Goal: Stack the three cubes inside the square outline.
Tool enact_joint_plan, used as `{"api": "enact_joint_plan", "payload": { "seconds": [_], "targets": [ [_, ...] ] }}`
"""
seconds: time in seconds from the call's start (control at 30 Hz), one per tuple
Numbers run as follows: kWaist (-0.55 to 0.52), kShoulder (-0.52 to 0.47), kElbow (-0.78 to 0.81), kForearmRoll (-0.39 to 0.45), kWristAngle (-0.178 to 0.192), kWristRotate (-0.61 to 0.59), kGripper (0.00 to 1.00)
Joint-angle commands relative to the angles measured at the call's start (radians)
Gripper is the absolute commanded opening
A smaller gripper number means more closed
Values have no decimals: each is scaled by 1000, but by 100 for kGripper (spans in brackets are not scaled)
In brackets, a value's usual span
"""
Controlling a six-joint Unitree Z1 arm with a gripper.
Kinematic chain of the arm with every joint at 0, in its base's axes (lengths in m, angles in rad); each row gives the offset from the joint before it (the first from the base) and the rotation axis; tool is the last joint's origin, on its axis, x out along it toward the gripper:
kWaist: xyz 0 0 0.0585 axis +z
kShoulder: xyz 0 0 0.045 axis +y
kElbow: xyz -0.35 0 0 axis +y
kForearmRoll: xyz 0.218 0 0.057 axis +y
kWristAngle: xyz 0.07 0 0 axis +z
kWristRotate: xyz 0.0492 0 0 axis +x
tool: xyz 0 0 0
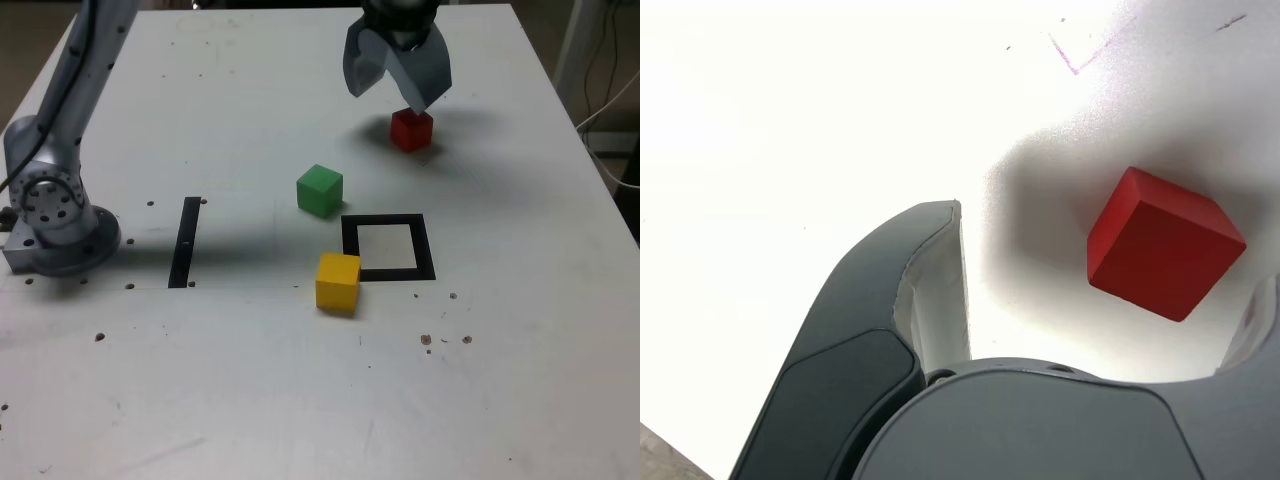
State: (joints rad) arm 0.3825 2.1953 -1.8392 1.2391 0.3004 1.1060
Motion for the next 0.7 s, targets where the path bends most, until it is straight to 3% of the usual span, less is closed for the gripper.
{"api": "enact_joint_plan", "payload": {
  "seconds": [0.0, 0.33, 0.67],
  "targets": [
    [-9, 15, -14, -1, 2, 4, 99],
    [-51, 76, -64, 8, -3, -8, 97],
    [-63, 106, -71, 15, -6, -58, 86]
  ]
}}
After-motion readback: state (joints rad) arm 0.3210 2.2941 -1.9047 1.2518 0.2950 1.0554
